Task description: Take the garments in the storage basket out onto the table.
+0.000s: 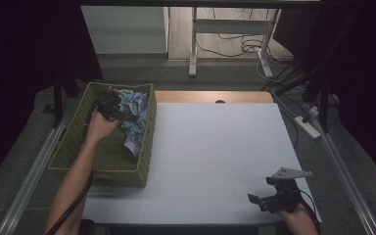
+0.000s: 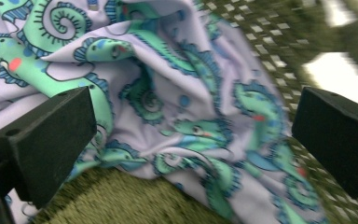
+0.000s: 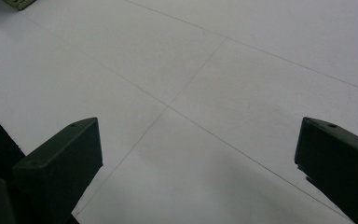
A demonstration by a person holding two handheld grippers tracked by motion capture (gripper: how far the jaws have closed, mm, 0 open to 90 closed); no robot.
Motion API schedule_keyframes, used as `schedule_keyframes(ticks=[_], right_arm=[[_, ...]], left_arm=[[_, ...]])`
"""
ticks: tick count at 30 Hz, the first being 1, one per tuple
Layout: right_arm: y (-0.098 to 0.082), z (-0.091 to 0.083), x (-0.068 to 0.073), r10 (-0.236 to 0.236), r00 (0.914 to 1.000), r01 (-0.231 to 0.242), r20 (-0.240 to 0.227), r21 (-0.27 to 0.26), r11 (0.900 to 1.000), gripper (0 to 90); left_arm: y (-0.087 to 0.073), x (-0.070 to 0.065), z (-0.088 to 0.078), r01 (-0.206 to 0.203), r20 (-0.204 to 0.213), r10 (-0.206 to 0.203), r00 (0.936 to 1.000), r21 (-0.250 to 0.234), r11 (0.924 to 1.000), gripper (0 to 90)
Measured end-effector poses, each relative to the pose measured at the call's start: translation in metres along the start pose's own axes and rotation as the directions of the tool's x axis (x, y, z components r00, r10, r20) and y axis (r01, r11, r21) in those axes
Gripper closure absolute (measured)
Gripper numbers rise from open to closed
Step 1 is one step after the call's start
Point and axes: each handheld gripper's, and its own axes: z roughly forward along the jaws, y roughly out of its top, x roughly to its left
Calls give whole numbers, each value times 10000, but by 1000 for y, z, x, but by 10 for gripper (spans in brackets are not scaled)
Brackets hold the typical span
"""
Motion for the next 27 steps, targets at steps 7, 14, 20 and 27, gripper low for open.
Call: schedule_keyframes(ticks=[7,14,20,27], right_arm=[[0,0,0,2,10000,-2,-37,-16,10000,6],[0,0,0,-53,10000,53,-56,19,10000,6],[0,1,1,-133,9999,134,-45,69,9999,7],[0,1,2,-188,9998,189,-45,90,9998,8]], left_arm=[[2,13,22,463,80,-465,9989,242,9986,0],[2,13,44,944,179,-977,9951,1340,9865,0],[2,10,46,1100,-22,-1116,9937,1900,9756,219],[2,6,44,931,144,-996,9949,2427,9656,802]])
